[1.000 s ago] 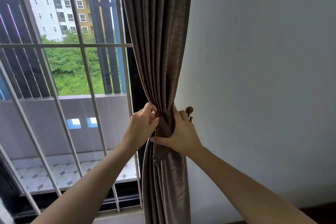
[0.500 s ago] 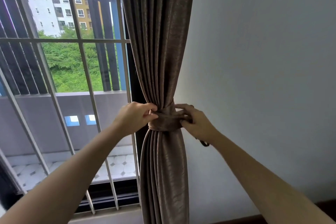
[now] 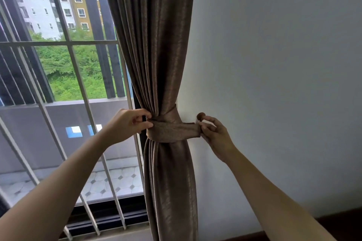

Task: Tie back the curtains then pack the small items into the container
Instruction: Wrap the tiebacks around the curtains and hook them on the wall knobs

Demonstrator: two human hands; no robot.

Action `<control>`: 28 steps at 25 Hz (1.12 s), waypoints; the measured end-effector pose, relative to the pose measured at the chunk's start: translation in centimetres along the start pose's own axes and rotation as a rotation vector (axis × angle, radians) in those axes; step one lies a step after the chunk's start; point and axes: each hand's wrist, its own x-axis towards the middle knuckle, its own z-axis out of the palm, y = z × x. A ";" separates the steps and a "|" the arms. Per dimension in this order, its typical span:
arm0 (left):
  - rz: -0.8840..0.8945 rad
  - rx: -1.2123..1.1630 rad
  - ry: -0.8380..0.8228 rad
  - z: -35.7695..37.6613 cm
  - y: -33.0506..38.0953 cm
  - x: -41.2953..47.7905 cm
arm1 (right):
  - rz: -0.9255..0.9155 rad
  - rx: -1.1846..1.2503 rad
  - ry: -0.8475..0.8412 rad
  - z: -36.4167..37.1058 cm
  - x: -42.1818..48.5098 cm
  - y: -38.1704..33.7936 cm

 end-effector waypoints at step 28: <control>0.032 0.022 0.200 2.7 3.6 -1.3 | -0.028 -0.831 0.223 -0.6 1.5 2.0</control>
